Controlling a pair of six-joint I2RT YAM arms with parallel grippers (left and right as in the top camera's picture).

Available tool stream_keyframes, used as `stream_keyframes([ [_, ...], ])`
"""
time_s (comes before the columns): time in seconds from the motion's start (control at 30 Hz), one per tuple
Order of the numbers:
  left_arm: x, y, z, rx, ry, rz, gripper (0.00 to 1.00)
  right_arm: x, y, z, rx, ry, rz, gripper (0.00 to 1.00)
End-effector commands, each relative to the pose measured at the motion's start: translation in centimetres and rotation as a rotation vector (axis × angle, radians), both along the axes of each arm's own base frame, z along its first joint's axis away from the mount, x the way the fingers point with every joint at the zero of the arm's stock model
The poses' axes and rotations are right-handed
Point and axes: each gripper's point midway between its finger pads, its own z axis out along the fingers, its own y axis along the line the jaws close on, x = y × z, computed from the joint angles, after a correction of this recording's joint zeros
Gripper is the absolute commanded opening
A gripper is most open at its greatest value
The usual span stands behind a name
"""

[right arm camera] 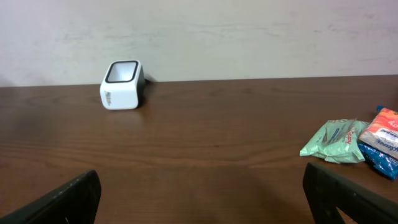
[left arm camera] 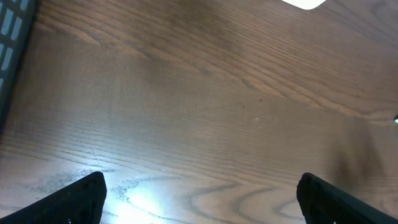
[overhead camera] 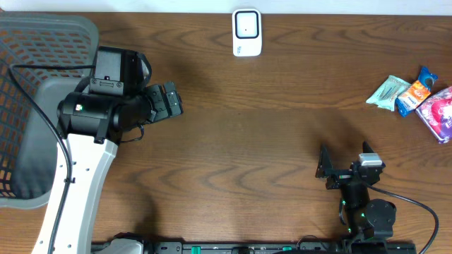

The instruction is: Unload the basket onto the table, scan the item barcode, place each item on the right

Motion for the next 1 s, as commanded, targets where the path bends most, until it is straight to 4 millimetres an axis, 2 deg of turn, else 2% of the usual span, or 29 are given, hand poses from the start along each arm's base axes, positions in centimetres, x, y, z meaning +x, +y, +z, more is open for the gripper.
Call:
stream_keyframes([
  [0.0, -0.2, 0.7, 0.1, 0.047, -0.007, -0.011, 0.98, 0.0, 0.0, 0.0, 0.013, 0.000, -0.005, 0.99],
  [0.13, -0.6, 0.8, 0.8, 0.035, -0.026, -0.004, 0.98, 0.0, 0.0, 0.0, 0.013, 0.000, -0.005, 0.99],
  [0.23, -2.0, 0.8, 0.7, 0.036, -0.018, -0.012, 0.98, 0.0, 0.0, 0.0, 0.013, 0.001, -0.005, 0.99],
  [0.4, -5.2, 1.3, -1.2, 0.073, -0.014, -0.074, 0.98, 0.0, 0.0, -0.1, 0.013, 0.001, -0.005, 0.99],
  [0.67, -8.8, 1.3, -4.4, 0.103, -0.165, -0.213, 0.98, 0.0, 0.0, -0.1, 0.013, 0.001, -0.005, 0.99],
  [0.97, -10.6, -0.6, -6.8, 0.056, -0.420, -0.356, 0.98, 0.0, 0.0, -0.1, 0.013, 0.001, -0.005, 0.99],
])
